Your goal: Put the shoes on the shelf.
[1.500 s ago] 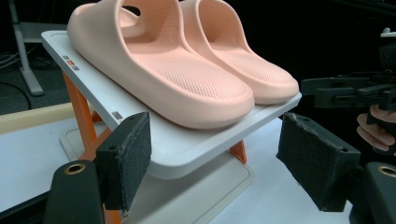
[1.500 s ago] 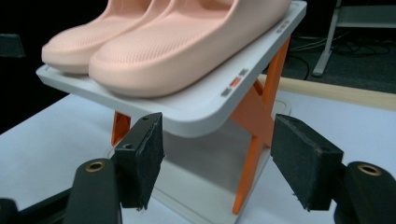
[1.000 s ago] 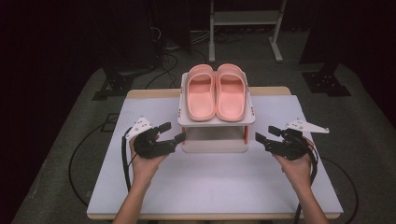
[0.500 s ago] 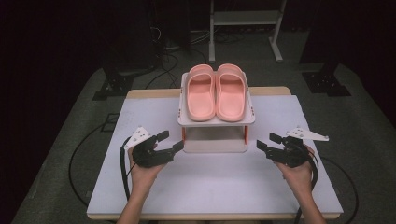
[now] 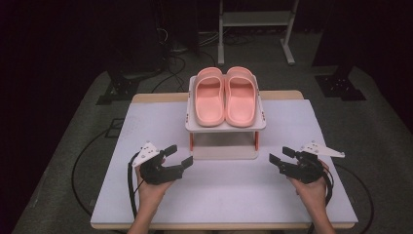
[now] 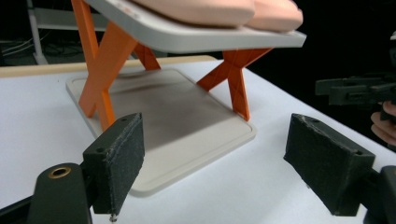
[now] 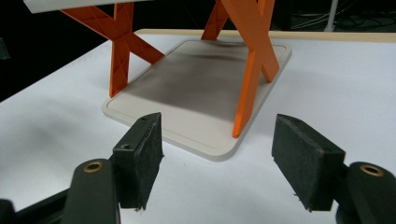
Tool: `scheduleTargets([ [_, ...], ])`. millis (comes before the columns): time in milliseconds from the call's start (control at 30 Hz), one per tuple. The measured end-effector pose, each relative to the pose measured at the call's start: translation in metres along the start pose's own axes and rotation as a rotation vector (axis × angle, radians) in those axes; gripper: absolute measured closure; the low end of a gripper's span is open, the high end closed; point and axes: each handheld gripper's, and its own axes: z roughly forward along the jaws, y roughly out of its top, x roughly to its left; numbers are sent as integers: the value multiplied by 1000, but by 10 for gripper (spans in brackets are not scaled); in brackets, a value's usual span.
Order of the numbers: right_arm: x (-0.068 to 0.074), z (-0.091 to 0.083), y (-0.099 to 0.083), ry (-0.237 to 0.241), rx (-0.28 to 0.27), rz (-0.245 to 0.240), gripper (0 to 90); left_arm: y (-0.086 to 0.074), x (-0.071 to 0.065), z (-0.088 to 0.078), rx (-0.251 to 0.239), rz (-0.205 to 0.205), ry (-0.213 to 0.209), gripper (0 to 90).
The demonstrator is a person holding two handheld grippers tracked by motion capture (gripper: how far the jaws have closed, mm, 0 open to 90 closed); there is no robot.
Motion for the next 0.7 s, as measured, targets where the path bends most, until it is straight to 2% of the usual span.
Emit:
scheduleTargets([
  [200, 0, -2, -9, -2, 0, -4, 330, -12, 0, -2, 15, -3, 9, 193],
  [267, 2, -3, -16, -11, 8, -19, 329, -18, 0, -4, 42, 8, 10, 190],
  [333, 1, -3, -20, -8, 16, -19, 328, -22, 2, -7, 49, 11, 14, 187],
  [467, 1, -4, -28, 18, 32, -16, 321, -30, 6, -12, 35, -8, 33, 185],
  [567, 1, -5, -34, 26, 40, -24, 318, -36, 8, -13, 54, -12, 39, 181],
  [700, -1, -5, -47, 34, 57, -16, 317, -47, 18, -13, 93, -54, 43, 176],
])
